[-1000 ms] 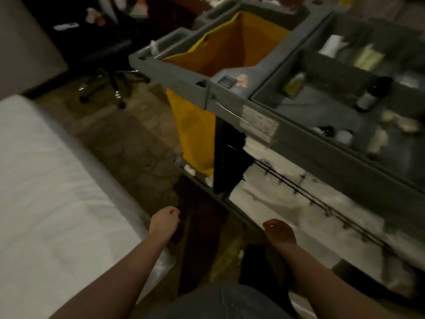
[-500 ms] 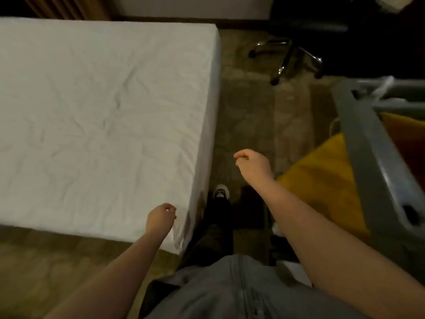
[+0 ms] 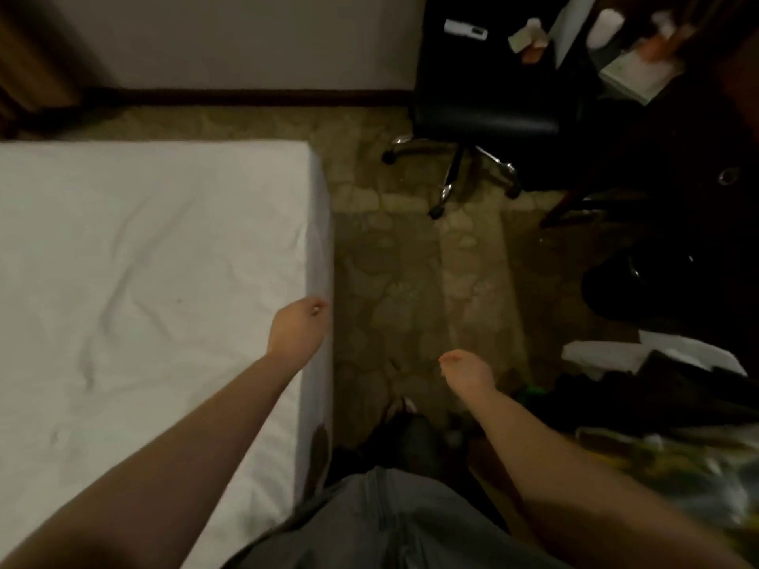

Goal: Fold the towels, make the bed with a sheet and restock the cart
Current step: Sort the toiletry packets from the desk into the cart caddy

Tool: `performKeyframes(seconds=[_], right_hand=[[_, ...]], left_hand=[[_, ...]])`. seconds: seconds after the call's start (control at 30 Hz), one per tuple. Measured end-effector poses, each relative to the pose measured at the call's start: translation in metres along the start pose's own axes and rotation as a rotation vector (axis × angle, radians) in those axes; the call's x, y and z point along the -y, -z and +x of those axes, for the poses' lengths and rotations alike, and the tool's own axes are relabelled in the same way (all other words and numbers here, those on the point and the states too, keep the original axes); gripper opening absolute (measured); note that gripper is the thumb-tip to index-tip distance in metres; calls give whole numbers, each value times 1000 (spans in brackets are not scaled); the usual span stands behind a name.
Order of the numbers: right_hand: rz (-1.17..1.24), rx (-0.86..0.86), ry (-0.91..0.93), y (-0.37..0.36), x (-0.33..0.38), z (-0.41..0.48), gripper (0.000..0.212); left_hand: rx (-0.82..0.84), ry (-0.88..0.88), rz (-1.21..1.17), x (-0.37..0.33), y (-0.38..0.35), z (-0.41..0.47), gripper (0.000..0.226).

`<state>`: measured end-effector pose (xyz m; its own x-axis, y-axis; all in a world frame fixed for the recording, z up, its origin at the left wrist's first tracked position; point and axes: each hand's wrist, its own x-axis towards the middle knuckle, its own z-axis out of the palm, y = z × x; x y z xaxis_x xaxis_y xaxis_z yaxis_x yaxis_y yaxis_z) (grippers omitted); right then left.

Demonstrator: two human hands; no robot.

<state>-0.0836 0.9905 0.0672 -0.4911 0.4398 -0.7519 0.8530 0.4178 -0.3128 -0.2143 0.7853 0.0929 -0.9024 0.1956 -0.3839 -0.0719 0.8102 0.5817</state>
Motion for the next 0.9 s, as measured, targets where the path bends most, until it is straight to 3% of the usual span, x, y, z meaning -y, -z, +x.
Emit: performKeyframes(seconds=[0.2, 0.33, 0.5, 0.73, 0.9], right_hand=[[255, -58, 71, 96, 62, 104, 29], [370, -279, 176, 223, 108, 161, 27], [566, -476, 269, 352, 143, 187, 22], [802, -691, 31, 466, 78, 249, 21], [999, -728, -257, 501, 13, 250, 21]], left_hand=[[49, -43, 123, -78, -6, 120, 24], [41, -3, 223, -132, 6, 201, 23], [150, -174, 274, -254, -16, 299, 26], [324, -631, 290, -468, -125, 413, 22], [624, -907, 366, -610, -200, 411, 17]])
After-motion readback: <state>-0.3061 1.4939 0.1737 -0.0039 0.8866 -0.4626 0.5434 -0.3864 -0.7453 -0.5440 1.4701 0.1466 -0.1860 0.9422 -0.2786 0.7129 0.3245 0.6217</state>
